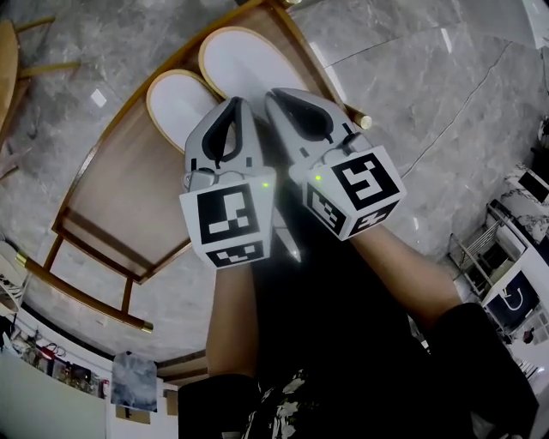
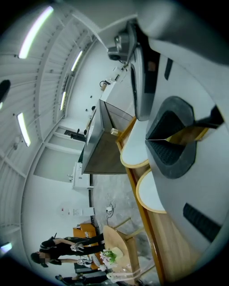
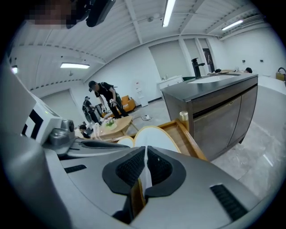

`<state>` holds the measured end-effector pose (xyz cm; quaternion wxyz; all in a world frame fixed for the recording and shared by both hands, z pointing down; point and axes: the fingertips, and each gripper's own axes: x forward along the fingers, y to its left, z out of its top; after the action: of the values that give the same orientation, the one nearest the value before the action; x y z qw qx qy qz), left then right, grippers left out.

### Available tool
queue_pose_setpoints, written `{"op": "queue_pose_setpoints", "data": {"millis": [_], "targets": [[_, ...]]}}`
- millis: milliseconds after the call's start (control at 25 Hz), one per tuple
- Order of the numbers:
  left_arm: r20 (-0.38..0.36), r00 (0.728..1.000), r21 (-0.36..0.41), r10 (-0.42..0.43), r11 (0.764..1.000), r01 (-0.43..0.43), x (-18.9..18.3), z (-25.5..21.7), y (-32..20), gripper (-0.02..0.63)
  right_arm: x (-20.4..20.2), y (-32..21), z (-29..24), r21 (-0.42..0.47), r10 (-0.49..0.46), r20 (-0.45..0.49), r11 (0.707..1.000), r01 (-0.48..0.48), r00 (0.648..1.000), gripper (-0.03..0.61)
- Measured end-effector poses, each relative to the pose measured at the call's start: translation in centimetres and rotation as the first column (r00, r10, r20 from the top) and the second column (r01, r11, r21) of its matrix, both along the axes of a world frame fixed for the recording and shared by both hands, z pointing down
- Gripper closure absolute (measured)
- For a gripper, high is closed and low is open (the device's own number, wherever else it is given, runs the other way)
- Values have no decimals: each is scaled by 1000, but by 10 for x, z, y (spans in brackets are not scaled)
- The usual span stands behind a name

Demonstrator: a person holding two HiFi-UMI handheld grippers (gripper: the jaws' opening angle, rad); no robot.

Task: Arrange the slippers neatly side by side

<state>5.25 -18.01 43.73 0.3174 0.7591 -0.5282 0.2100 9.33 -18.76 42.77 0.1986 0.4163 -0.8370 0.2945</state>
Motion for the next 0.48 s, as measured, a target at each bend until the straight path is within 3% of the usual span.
{"op": "queue_pose_setpoints", "data": {"millis": [280,480], "targets": [[-10,998,30,-63,998,63,-32,-23,41,609,-5,-1,16,-30,-2,-8,1000,2,1000,568],[5,991,-43,-136,990,136,-62,4,77,609,-20,5,21,-39,-52,-12,998,52,999,568]]}}
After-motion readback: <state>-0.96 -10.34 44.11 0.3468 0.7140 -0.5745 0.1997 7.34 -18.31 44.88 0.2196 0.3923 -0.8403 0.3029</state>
